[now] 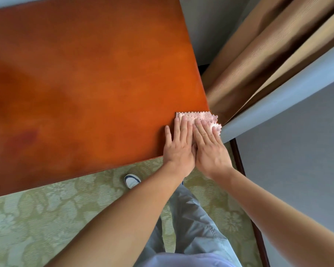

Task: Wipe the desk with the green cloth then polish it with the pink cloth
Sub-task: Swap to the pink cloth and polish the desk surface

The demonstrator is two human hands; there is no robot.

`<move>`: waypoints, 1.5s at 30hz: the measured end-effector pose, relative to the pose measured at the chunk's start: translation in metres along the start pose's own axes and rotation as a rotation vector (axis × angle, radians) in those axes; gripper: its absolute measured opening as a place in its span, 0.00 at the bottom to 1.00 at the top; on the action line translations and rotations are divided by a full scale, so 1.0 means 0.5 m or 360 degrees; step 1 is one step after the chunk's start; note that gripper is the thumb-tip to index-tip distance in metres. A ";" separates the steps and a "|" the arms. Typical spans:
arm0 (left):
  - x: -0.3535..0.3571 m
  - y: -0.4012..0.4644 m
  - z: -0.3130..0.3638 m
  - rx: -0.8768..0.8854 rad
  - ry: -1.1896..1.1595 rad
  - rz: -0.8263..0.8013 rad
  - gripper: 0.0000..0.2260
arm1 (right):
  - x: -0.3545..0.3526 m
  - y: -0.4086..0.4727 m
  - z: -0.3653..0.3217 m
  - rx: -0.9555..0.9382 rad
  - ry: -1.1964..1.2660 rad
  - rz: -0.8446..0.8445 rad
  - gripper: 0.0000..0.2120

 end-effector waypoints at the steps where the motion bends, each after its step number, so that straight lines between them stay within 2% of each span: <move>1: -0.006 0.004 0.016 0.0021 0.0005 -0.0006 0.30 | -0.007 -0.006 0.014 0.0019 0.0019 0.0009 0.29; 9: -0.023 0.013 0.022 0.0156 0.0077 -0.0016 0.30 | -0.010 -0.004 0.016 0.0088 -0.0005 0.0052 0.29; 15: -0.013 0.020 -0.074 0.0079 0.0007 0.0004 0.30 | 0.005 0.059 -0.056 0.0013 -0.0025 0.0025 0.30; 33: 0.110 -0.040 -0.737 -0.0267 -0.0139 0.0092 0.30 | 0.192 0.353 -0.626 -0.0290 -0.0216 -0.0118 0.31; 45: 0.206 -0.145 -1.084 -0.0512 -0.0301 0.0118 0.30 | 0.301 0.455 -0.972 -0.0559 -0.0267 -0.0164 0.30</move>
Point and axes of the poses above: each hand's wrist, its own y-axis towards the middle knuckle, its own x-axis out of the palm, z = x × y, the point moved 6 cm from there along y, towards the middle knuckle, and after that the axes turned 13 degrees about -x, right-handed, at the moved point
